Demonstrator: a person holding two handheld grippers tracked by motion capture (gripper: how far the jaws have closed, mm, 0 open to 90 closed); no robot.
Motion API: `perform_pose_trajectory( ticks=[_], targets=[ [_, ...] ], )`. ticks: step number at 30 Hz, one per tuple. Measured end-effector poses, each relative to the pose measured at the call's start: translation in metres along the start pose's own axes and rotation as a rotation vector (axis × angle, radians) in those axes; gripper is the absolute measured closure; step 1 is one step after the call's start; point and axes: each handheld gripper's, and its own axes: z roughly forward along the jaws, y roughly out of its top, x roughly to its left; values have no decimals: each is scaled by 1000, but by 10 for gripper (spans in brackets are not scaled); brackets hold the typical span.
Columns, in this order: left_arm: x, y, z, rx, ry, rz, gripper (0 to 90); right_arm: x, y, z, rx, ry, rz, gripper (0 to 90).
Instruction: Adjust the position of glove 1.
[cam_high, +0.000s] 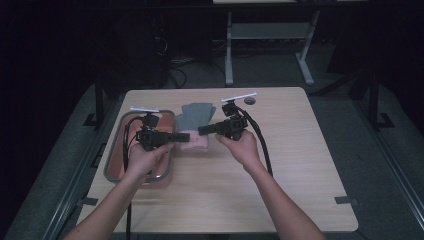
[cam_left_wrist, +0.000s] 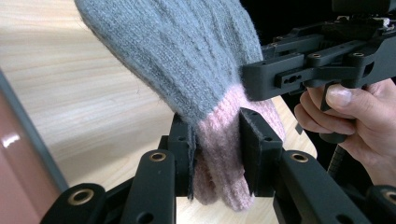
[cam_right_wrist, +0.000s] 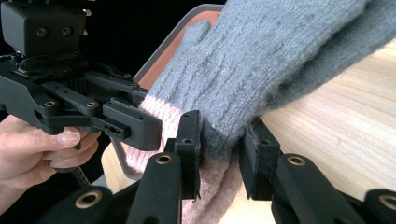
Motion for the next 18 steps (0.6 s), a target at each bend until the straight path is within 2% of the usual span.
perform_pose_trajectory(
  ticks=[12,18],
  targets=[
    [11,-1,-14,-16,9,-23,682,5,8,17,9,16,-9,710],
    [14,-1,-22,-24,10,-16,684,10,13,22,11,18,-16,710]
  ],
)
